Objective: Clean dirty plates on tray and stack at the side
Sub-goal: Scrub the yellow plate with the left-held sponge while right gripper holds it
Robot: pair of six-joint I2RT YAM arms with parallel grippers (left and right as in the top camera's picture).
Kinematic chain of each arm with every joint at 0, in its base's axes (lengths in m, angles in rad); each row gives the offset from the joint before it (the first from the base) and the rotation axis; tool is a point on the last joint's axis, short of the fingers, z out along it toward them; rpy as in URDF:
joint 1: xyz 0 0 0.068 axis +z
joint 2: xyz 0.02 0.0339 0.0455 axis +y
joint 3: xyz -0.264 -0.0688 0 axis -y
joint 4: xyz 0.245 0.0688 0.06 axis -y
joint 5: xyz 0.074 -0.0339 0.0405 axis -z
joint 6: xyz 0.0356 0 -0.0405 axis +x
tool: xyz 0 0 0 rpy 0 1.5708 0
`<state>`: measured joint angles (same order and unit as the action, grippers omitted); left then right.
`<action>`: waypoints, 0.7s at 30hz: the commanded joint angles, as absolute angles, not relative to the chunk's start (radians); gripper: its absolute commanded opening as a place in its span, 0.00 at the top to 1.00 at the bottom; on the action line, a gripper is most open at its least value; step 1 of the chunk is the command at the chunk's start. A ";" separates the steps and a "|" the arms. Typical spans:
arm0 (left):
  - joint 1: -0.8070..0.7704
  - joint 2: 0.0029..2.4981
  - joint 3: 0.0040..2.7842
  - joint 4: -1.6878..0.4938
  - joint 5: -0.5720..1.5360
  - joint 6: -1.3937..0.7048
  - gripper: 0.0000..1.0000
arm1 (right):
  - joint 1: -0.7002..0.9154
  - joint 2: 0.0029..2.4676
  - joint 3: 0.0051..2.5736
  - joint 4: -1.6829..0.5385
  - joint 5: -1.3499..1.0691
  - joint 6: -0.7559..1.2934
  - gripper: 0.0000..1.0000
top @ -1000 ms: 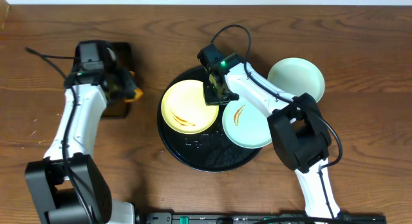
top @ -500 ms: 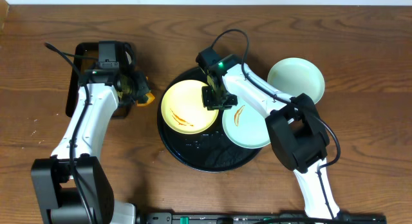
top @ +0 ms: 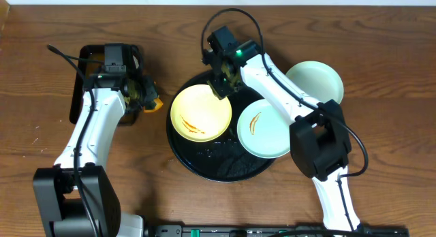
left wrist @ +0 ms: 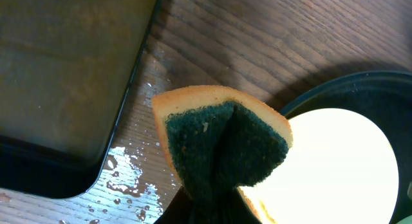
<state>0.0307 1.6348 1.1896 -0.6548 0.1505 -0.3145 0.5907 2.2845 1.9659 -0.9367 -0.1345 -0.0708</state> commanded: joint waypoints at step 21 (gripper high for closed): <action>0.031 1.634 1.195 -0.669 0.137 -0.319 0.92 | 0.582 2.430 1.974 -0.925 -0.132 -0.163 0.78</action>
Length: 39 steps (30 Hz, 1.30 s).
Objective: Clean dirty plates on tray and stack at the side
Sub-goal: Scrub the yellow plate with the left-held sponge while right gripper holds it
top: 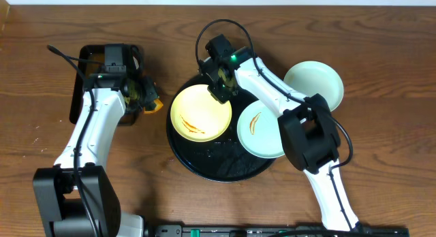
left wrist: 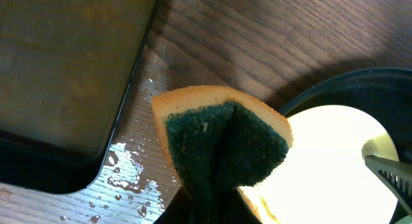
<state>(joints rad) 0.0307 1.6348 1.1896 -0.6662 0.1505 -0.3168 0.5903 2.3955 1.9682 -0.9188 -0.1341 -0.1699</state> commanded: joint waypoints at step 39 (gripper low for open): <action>-0.105 1.655 1.195 -0.689 0.175 -0.379 0.91 | 0.571 2.428 1.995 -1.222 -0.049 0.598 0.98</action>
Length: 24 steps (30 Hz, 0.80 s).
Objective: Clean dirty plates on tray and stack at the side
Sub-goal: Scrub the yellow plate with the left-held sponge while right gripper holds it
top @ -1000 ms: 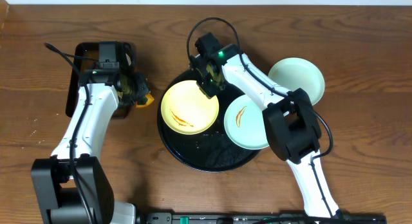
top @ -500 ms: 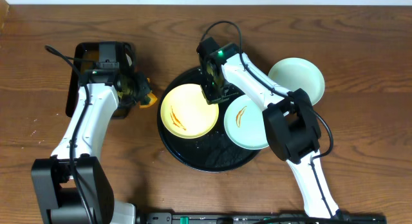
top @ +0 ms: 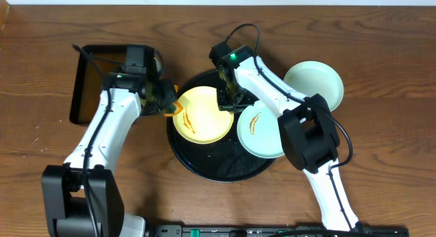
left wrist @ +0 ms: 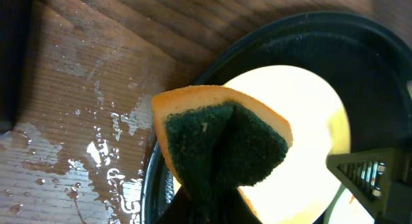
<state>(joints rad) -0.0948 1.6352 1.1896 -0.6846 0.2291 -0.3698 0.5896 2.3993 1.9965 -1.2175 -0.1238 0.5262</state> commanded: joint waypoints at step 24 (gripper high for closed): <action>-0.242 1.822 1.195 -0.606 0.254 -0.540 0.92 | 0.595 2.428 1.995 -1.181 -0.033 0.707 0.98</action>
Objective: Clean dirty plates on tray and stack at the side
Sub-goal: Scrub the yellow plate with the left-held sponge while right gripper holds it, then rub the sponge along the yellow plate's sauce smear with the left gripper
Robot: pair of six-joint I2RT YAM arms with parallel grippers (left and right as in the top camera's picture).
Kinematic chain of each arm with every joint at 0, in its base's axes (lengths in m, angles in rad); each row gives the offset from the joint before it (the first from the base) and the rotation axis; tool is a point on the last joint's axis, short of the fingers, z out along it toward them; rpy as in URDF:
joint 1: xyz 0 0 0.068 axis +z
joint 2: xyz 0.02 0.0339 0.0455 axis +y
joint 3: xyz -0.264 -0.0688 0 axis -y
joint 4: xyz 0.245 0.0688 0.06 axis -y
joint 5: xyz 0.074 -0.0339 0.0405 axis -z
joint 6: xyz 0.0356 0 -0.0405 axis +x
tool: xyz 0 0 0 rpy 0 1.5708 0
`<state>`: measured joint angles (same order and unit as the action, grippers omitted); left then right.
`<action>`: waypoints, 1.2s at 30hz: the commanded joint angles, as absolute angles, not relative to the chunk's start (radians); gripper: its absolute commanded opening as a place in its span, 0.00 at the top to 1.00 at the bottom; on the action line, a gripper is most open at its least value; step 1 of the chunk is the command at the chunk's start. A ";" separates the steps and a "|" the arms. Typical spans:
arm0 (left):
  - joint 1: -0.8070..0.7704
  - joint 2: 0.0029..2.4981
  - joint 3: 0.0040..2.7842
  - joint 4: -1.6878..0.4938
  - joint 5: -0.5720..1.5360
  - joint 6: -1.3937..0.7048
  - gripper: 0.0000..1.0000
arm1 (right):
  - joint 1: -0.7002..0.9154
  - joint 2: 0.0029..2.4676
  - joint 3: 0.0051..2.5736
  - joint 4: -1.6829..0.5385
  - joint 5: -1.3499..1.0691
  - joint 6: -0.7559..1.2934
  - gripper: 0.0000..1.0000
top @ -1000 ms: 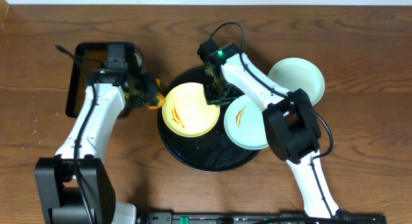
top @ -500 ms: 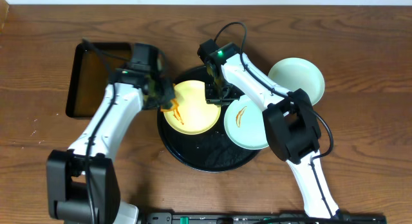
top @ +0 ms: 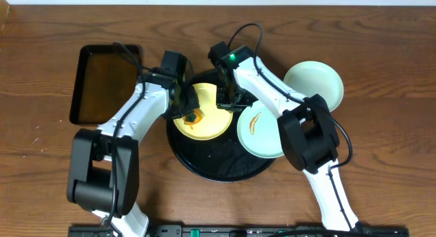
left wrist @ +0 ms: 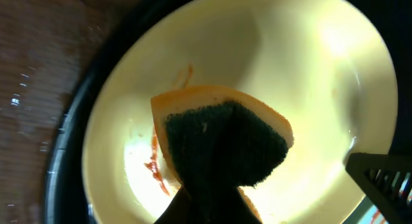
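A yellow plate (top: pixel 211 118) lies at the back of the round black tray (top: pixel 218 162). Red sauce smears (left wrist: pixel 154 167) mark its floor. My left gripper (top: pixel 189 110) is shut on an orange sponge with a dark green scrub face (left wrist: pixel 225 143), and the sponge is down inside the plate on its left half. My right gripper (top: pixel 229 99) is shut on the plate's right rim; one of its fingers (left wrist: pixel 381 176) shows in the left wrist view. A pale green plate with orange streaks (top: pixel 262 128) sits on the tray's right side.
A clean pale green plate (top: pixel 315 82) rests on the wooden table to the right of the tray. A black rectangular tray of brownish water (top: pixel 102 84) stands at the left. Water drops wet the wood (left wrist: pixel 26 89) beside the round tray.
My left gripper has moved right with the sponge, from the yellow plate's left edge to inside the plate over the sauce. The right gripper stays at the plate's right rim.
My left gripper held the sponge beside the rectangular tray of water while the right gripper stood at the yellow plate's far rim. Then the left arm was at the plate's left edge and the right gripper on its right rim. Now the sponge sits in the plate.
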<state>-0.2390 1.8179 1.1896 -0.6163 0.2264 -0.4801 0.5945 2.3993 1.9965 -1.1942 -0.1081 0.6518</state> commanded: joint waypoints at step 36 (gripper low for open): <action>-0.197 2.014 1.195 -0.614 0.092 -0.434 0.92 | 0.594 2.428 1.994 -1.190 0.000 0.706 0.99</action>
